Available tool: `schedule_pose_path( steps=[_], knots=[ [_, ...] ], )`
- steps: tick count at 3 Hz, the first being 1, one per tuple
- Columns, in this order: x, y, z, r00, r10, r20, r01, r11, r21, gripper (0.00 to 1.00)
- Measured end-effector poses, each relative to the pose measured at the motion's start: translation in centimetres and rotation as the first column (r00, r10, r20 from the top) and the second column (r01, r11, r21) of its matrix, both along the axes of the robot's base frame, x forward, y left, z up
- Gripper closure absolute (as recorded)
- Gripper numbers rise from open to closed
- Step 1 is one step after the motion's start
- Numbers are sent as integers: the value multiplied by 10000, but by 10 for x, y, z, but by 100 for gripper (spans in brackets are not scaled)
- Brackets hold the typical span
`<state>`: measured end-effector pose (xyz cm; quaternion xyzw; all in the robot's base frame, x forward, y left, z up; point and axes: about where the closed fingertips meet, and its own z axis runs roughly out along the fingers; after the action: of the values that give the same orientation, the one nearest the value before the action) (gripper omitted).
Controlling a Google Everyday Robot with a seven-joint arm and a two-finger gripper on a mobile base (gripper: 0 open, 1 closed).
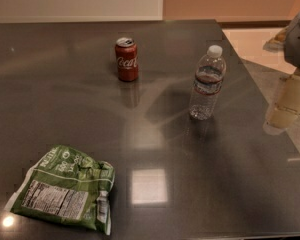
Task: Knock water bottle over
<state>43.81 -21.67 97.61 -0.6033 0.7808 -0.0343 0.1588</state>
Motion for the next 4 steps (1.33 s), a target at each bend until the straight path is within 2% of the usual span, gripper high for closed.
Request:
schedule_pose_path(
  steps=[1, 2, 3, 4],
  knots=[
    [3, 0, 2, 9999, -3, 121, 2, 10000, 72, 0],
    [24, 4, -4, 9992, 221, 335, -243, 9975, 658, 0],
    [51, 12, -18, 9969, 591, 521, -667, 9853, 1571, 0],
    [75, 21, -31, 9954, 736, 617, -873, 9613, 2614, 0]
  ],
)
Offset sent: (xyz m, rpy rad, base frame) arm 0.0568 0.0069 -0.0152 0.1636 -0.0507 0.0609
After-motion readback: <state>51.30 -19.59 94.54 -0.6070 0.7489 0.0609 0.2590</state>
